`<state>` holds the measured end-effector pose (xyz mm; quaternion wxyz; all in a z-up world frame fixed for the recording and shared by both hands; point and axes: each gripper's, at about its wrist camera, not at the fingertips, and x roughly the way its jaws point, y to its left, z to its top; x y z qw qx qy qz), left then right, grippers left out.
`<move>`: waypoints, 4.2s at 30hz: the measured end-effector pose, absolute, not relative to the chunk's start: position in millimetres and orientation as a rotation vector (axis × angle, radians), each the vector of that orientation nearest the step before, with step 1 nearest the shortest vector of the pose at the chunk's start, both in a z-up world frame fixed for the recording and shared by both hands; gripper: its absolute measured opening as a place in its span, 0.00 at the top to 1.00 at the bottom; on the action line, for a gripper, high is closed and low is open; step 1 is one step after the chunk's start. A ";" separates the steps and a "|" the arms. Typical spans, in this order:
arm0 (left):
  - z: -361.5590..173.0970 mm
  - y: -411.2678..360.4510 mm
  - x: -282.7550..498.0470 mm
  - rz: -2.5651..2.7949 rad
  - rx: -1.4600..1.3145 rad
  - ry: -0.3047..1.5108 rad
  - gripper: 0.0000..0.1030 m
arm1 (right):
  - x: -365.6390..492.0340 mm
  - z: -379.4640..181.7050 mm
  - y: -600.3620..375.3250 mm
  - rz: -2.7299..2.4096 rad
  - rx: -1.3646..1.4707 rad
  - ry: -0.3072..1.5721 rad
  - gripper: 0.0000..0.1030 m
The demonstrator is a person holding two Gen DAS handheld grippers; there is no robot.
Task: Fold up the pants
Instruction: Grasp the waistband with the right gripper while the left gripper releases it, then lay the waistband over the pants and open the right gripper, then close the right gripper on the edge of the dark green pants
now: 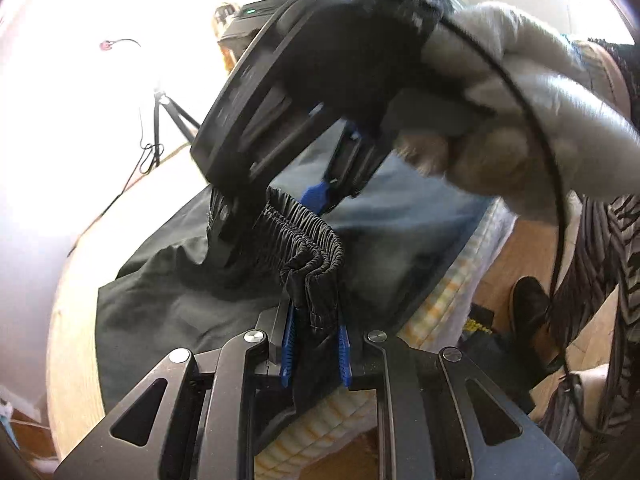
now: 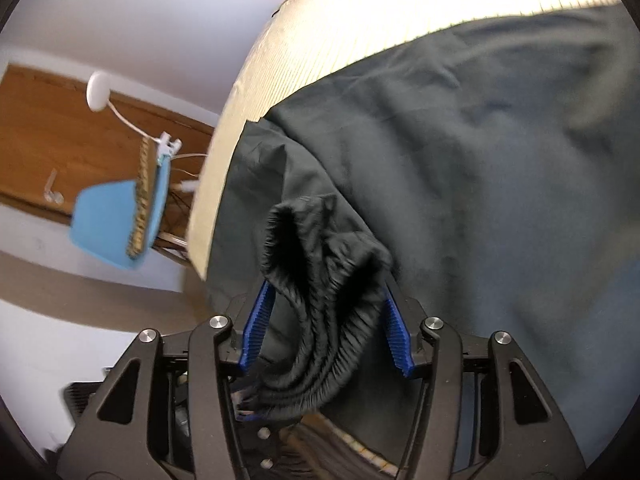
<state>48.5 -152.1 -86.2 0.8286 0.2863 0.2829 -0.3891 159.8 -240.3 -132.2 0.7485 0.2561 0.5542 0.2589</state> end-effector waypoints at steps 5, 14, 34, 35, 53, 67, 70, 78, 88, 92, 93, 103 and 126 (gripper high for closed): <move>-74.3 -158.5 51.4 -0.857 0.547 0.614 0.82 | 158.8 -122.1 -243.2 0.546 0.544 1.154 0.83; -25.3 -122.9 89.5 -0.933 0.223 0.703 0.58 | 151.9 -90.0 -302.2 0.500 0.596 1.034 0.84; -61.6 -130.9 165.4 -0.778 0.246 0.824 0.58 | 110.0 -68.8 -434.9 0.311 0.624 1.030 0.83; -61.8 -132.3 165.4 -0.780 0.244 0.828 0.58 | 106.4 -68.1 -443.2 0.291 0.619 1.040 0.83; -65.0 -193.9 149.8 -0.907 0.363 0.794 0.58 | 73.0 -40.4 -571.0 -0.005 0.521 1.117 0.83; -71.9 -200.6 151.4 -0.922 0.378 0.808 0.58 | 55.6 -46.9 -636.0 -0.164 0.505 1.136 0.83; -70.3 -201.6 149.2 -0.925 0.381 0.797 0.58 | 54.1 -56.7 -644.9 -0.179 0.521 1.148 0.83; -68.8 -204.2 145.6 -0.941 0.391 0.788 0.58 | 53.3 -70.1 -656.0 -0.234 0.494 1.146 0.80; -65.1 -203.2 140.0 -0.959 0.383 0.793 0.58 | 23.7 -22.7 -651.5 -0.301 0.418 1.017 0.50; -65.8 -199.8 134.1 -0.974 0.342 0.827 0.54 | 18.9 -20.9 -619.3 -0.222 0.400 0.994 0.50; -66.4 -198.3 130.5 -0.970 0.341 0.831 0.53 | 20.4 -23.9 -610.9 -0.208 0.394 0.991 0.50; -82.5 -181.6 110.3 -0.973 0.209 0.974 0.53 | 52.8 -43.0 -536.5 -0.114 0.371 0.938 0.50; -97.7 -168.6 105.6 -1.041 -0.126 1.047 0.55 | 194.3 -95.1 -281.8 0.218 0.234 1.172 0.50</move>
